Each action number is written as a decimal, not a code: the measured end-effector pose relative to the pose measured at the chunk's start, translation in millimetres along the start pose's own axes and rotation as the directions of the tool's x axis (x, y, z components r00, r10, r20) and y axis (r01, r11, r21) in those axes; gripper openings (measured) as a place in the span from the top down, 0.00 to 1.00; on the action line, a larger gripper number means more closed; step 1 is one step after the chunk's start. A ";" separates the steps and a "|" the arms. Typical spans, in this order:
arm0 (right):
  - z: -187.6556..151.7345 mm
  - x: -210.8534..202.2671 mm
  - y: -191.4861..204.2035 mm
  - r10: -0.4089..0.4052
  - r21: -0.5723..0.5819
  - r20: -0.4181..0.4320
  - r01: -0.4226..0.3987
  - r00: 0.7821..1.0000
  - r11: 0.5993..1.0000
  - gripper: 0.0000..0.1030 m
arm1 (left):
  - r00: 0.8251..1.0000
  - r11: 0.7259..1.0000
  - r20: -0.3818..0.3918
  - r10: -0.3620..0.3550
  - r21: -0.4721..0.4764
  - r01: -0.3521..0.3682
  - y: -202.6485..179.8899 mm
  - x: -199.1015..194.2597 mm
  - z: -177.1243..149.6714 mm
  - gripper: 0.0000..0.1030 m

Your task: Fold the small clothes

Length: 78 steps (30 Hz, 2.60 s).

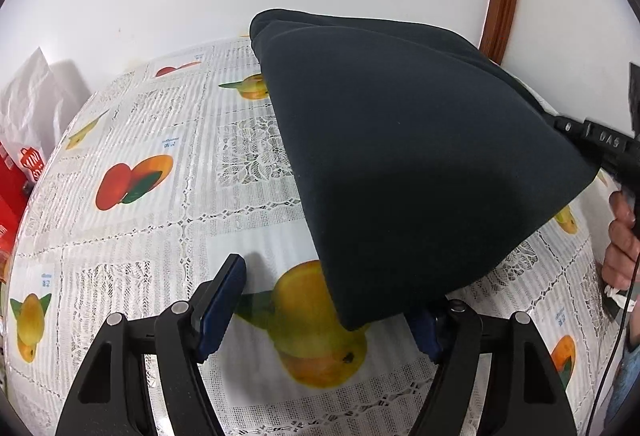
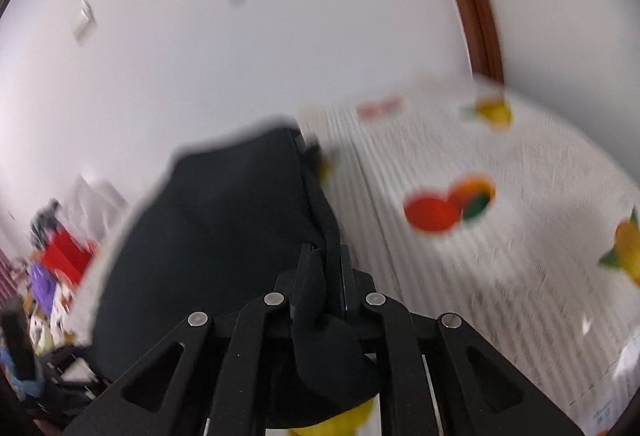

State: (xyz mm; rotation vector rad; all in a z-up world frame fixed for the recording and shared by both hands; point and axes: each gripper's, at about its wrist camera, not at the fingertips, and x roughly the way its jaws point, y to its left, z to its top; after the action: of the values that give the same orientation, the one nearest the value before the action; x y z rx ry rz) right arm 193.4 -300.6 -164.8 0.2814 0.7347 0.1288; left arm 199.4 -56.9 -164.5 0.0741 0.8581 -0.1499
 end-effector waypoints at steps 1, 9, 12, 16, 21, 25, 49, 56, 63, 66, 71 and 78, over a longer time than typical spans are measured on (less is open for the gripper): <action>0.5 -1.3 0.3 0.000 -0.006 -0.003 0.000 1.000 1.000 0.87 | 1.000 1.000 0.000 -0.004 -0.003 0.004 0.1 0.0 0.3 0.28; 24.1 -41.2 20.0 -0.068 -0.160 0.057 0.076 0.996 0.984 0.70 | 0.998 0.998 -0.002 -0.063 0.026 0.063 2.7 -24.9 -8.1 0.32; 30.5 -37.6 29.4 -0.060 -0.212 0.044 0.068 0.997 0.975 0.70 | 0.991 0.992 0.049 -0.125 0.037 0.123 2.3 -51.4 -10.6 0.32; 37.1 -11.2 39.0 -0.021 -0.228 -0.037 0.012 0.999 0.974 0.70 | 0.982 0.987 0.105 -0.158 0.033 0.155 9.6 -76.3 -1.3 0.31; 43.0 31.1 36.1 -0.026 -0.184 -0.152 -0.003 0.988 0.983 0.83 | 0.986 0.991 0.095 -0.134 0.013 0.133 15.1 -62.7 17.4 0.31; 50.5 14.0 18.3 0.124 -0.097 -0.046 -0.128 0.991 0.987 0.97 | 0.994 0.994 0.022 -0.110 -0.003 0.110 20.0 -25.7 23.4 0.29; 14.0 -31.0 -8.2 0.169 -0.068 -0.045 -0.171 0.985 0.983 0.95 | 0.987 0.985 0.011 -0.163 -0.055 0.163 41.9 -26.3 13.4 0.31; 7.5 -23.7 -12.5 0.104 -0.015 -0.088 -0.106 0.991 0.994 0.88 | 0.988 0.987 0.021 -0.151 -0.061 0.152 48.6 -34.1 11.7 0.31; 44.7 -33.1 29.0 -0.089 -0.238 -0.088 0.066 0.992 0.969 0.73 | 0.992 0.992 0.050 -0.115 -0.054 0.118 51.1 -39.5 33.3 0.31; 67.7 -17.3 50.5 -0.090 -0.276 -0.102 0.059 0.991 0.959 0.68 | 0.992 0.990 0.051 -0.118 -0.067 0.121 49.3 -35.1 44.7 0.31; 93.7 22.3 74.8 -0.085 -0.299 -0.133 0.041 0.988 0.953 0.59 | 0.992 0.992 0.043 -0.117 -0.039 0.119 41.2 -24.7 54.6 0.31; 126.8 105.2 60.6 -0.081 -0.150 -0.243 0.046 0.967 0.988 0.59 | 0.988 0.989 0.040 -0.148 -0.014 0.148 40.9 -11.3 62.4 0.31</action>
State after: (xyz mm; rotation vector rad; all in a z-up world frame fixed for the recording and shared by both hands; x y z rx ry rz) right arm 355.6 -246.6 -124.8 0.1048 0.9783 0.1569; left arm 245.4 -23.2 -115.0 -0.0089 0.8259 -0.2822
